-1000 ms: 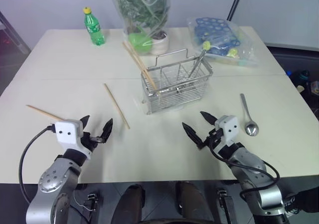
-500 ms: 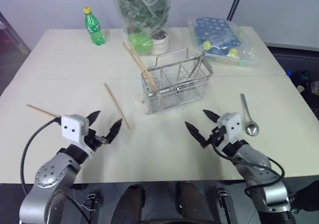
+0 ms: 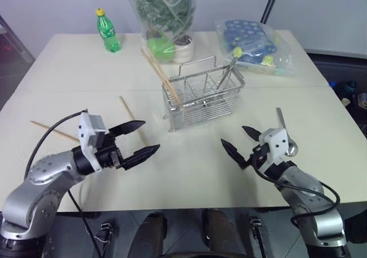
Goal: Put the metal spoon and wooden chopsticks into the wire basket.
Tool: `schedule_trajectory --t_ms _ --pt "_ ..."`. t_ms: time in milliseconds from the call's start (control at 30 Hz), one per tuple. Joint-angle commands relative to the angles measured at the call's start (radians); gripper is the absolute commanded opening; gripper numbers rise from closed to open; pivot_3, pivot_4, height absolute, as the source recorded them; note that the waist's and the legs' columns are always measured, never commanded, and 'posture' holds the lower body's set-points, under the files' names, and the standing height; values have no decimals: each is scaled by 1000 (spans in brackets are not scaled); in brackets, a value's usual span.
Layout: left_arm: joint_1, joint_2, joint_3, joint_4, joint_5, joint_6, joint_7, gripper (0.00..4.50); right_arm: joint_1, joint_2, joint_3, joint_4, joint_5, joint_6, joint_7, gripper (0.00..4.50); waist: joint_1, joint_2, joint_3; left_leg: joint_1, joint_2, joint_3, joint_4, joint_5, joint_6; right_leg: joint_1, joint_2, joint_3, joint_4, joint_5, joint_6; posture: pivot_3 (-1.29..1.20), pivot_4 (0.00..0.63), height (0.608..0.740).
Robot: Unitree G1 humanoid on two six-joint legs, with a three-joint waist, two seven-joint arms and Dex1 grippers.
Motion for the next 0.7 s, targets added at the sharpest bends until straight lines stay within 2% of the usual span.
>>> schedule_trajectory --t_ms 33,300,500,700 --pt "-37 23 -22 24 -1 -8 -70 4447 1 -5 -5 -52 3 15 -9 4500 -1 0 0 0 0 0 0 0 0 0 0 0 0 0 0 0 150 740" --pt "-79 22 -42 41 30 -2 -71 4447 -43 -44 -87 -31 26 114 -40 4500 0 0 0 0 0 0 0 0 0 0 0 0 0 0 0 0 150 740" --pt "-66 18 -51 33 60 -13 -69 4447 -132 -158 -186 56 48 216 -16 4500 1 0 0 0 0 0 0 0 0 0 0 0 0 0 0 0 150 740" --pt "-80 24 -52 48 75 -23 -86 4447 -236 -314 -220 257 23 350 19 4500 1 0 0 0 0 0 0 0 0 0 0 0 0 0 0 0 150 740"
